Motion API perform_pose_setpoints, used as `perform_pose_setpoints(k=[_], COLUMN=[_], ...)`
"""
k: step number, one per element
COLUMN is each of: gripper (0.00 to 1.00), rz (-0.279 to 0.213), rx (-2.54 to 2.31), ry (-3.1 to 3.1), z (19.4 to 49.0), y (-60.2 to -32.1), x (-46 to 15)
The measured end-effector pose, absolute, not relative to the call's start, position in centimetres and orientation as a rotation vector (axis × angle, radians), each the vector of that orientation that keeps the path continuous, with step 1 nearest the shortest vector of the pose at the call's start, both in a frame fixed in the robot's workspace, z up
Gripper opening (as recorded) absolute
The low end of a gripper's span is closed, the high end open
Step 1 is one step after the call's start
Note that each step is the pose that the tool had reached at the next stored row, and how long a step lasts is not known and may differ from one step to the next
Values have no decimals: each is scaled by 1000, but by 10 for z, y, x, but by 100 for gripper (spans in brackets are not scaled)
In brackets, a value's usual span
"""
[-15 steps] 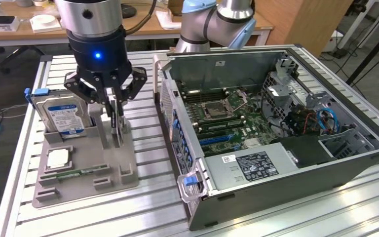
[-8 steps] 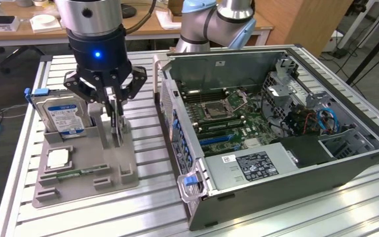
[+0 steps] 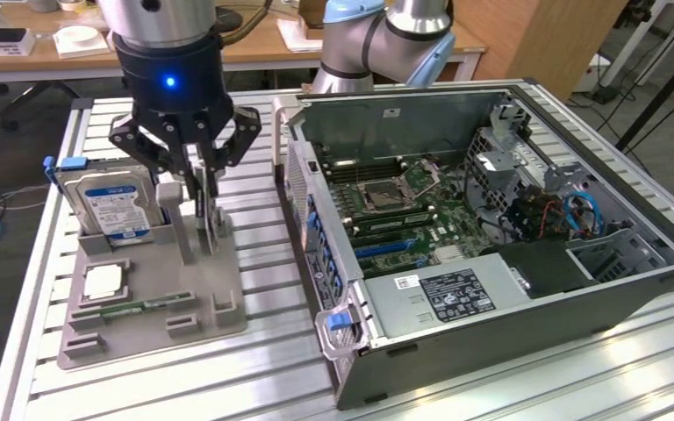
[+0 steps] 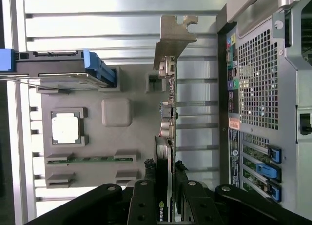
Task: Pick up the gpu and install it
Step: 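Pick up the gpu and move the gpu toward the slot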
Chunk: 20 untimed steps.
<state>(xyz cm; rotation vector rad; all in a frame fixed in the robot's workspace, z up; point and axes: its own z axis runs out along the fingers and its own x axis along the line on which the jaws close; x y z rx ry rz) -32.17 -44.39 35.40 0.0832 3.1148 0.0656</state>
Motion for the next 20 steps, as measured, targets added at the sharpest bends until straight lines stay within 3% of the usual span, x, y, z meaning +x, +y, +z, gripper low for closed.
perform_pose_setpoints(k=[20], gripper=[26], rz=[66], rx=[83], ry=[3115], z=[394], y=[-444], x=[-322])
